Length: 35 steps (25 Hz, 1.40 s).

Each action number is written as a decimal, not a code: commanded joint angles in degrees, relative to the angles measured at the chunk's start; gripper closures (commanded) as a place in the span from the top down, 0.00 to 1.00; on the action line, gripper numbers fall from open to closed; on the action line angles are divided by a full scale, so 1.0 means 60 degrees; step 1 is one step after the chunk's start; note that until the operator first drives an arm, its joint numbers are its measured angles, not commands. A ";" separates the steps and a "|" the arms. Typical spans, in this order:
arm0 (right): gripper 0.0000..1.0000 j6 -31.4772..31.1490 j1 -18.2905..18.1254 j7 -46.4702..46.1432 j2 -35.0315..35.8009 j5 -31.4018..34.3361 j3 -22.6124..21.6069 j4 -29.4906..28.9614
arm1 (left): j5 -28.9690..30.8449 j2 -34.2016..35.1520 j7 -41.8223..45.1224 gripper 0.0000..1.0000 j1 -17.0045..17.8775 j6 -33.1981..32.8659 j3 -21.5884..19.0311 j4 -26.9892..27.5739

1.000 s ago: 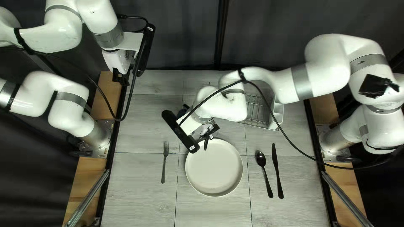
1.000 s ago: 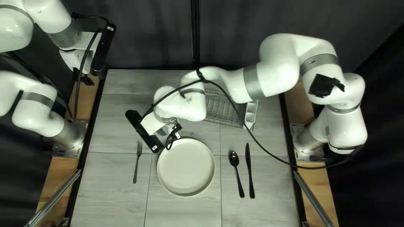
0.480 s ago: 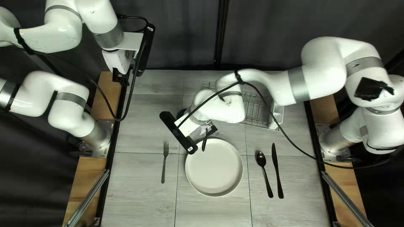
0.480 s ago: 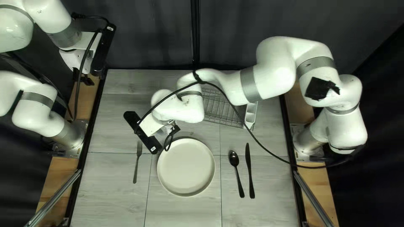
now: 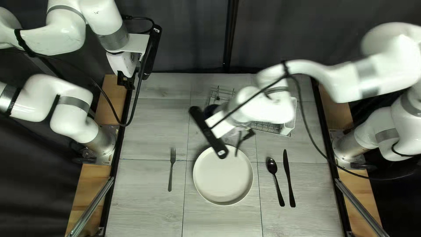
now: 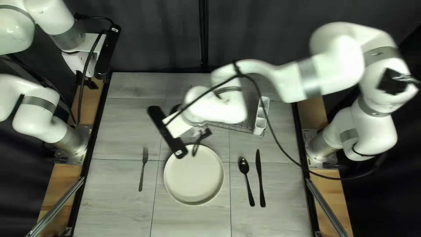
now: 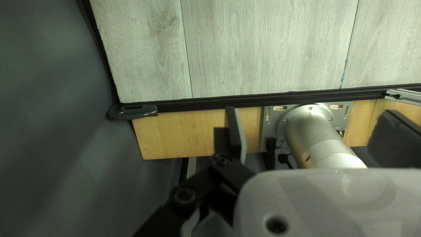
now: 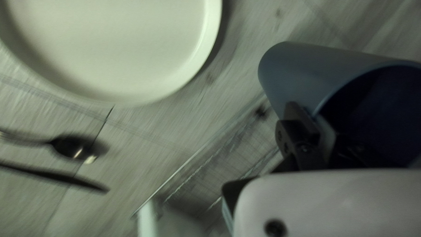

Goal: Pick up and place plate onto table. Place down one fork to the left of the plate. Place spoon and knife to the right of the plate. Place cup above the knife and spoon

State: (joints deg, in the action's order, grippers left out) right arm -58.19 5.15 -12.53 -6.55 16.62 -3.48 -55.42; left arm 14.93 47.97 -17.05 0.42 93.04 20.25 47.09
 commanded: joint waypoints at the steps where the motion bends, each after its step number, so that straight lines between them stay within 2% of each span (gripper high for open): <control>1: 0.00 -0.0022 0.0218 0.0858 -0.1046 -0.0037 -0.0335 0.1389 | 0.0000 0.0000 0.0000 1.00 0.0000 0.0000 0.0000 0.0000; 11: 0.00 0.0867 0.0268 0.1256 -0.1141 -0.0229 -0.0355 0.2521 | 0.0000 0.0000 0.0000 1.00 0.0000 0.0000 0.0000 0.0000; 28: 0.00 0.1761 0.0098 0.1086 -0.0946 -0.0451 -0.0031 0.3210 | 0.0000 0.0000 0.0000 1.00 0.0000 0.0000 0.0000 0.0000; 29: 0.82 0.1802 0.0080 0.1025 -0.0963 -0.0492 0.0015 0.3256 | 0.0000 0.0000 0.0000 1.00 0.0000 0.0000 0.0000 0.0000; 30: 1.00 0.1795 0.0075 0.1003 -0.0977 -0.0516 0.0032 0.3256 | 0.0000 0.0000 0.0000 1.00 0.0000 0.0000 0.0000 0.0000; 35: 1.00 0.1145 0.0083 0.0967 -0.1876 -0.0566 0.0030 0.3289 | 0.0000 0.0000 0.0000 1.00 0.0000 0.0000 0.0000 0.0000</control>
State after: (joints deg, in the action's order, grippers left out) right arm -48.87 5.59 -6.72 -14.79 13.27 -3.16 -35.68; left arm 14.93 47.97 -17.05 0.42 93.04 20.25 47.09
